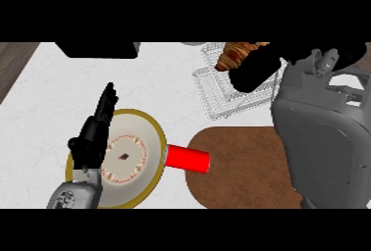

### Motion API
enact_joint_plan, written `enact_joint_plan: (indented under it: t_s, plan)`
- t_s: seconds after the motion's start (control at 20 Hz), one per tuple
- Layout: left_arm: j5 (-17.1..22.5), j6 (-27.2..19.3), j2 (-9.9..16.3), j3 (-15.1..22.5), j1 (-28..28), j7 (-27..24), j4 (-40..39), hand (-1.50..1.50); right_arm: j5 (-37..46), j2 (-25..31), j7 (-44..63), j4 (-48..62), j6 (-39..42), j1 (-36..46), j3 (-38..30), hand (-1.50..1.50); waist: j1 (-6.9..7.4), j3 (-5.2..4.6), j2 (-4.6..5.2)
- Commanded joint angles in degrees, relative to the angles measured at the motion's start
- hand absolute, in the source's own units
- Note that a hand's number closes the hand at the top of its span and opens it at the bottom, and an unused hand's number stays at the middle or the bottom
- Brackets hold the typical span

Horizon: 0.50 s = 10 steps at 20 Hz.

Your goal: Pick the croissant from the cutting board and place it in the tiered basket

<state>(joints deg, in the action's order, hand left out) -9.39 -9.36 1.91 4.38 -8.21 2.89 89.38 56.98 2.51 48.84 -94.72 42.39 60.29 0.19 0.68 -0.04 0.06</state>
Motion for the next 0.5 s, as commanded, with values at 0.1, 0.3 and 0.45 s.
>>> enact_joint_plan:
  t_s: [0.1,0.3,0.45]
  plan:
    - [0.0,0.1,0.3,-0.6,0.7,-1.1,0.3,0.00,3.2,5.8,-9.1,11.5,-10.4,-0.8,-0.4,1.50,-0.03,0.02,0.08]
    - [-0.8,-0.7,-1.6,1.1,2.1,-1.0,0.1,0.00,3.7,7.6,-10.4,14.0,-9.4,1.5,-0.4,1.50,-0.29,0.02,-0.04]
    - [1.0,1.0,-0.1,-0.7,1.0,-1.2,0.5,0.00,5.8,10.4,-15.1,24.3,-15.1,4.2,-1.3,1.50,0.16,0.01,0.12]
